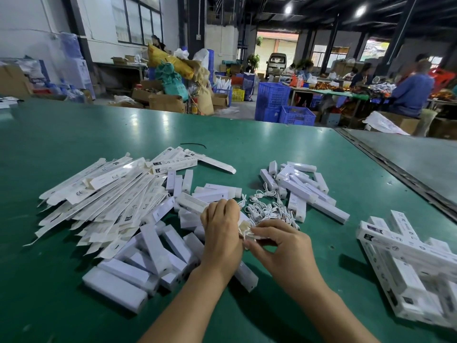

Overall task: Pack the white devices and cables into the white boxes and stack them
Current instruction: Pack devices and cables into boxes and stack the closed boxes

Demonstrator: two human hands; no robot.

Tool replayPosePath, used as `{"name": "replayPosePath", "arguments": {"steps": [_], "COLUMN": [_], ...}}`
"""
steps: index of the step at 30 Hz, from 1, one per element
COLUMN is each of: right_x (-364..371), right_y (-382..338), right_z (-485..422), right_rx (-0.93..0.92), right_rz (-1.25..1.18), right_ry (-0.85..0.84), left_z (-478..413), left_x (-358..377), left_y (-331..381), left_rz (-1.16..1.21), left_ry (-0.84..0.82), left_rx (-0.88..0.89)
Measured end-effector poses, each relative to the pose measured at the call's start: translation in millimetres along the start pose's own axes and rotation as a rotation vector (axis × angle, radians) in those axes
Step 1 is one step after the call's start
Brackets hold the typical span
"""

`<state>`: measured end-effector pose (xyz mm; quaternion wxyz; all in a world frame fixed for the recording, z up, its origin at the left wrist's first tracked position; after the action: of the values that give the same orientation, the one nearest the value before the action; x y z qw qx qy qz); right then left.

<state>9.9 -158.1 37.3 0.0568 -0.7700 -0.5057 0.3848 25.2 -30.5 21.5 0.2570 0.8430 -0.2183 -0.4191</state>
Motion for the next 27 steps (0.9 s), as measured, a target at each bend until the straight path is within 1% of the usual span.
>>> {"name": "replayPosePath", "arguments": {"steps": [4,6,13,18,23,25,27], "right_x": [3,5,15,15,17,13,7], "right_y": [0,0,2,2,6,6,9], "right_z": [1,2,3,4,5,3,3], "right_rx": [-0.027,-0.040,-0.051,-0.078,-0.041,-0.028,0.035], "right_rz": [-0.030,0.004,0.087,0.178,0.170,0.145,0.105], "right_ry": [-0.107,-0.152,-0.215,-0.221,-0.210,-0.139,-0.047], "left_z": [0,0,-3,-2,-1,0,2], "left_x": [-2,-2,1,3,9,14,17], "left_y": [-1,0,-6,-2,-4,-3,-1], "left_rz": [0.016,0.000,0.022,0.008,-0.035,-0.046,-0.047], "left_ry": [0.053,0.064,0.059,0.023,-0.034,-0.076,-0.104], "left_rx": [0.008,0.021,-0.015,0.026,0.038,0.045,0.050]}}
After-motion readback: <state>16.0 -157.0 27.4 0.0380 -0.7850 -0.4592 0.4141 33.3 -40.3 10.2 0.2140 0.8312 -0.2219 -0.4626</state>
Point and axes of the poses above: each hand's wrist, its own z-axis away from the middle knuckle, its own x-axis out of the palm, y = z × x, the point moved 7 cm from there along -z, towards the middle knuckle, and after that the axes turned 10 degrees about -x, right-handed, at the moved point
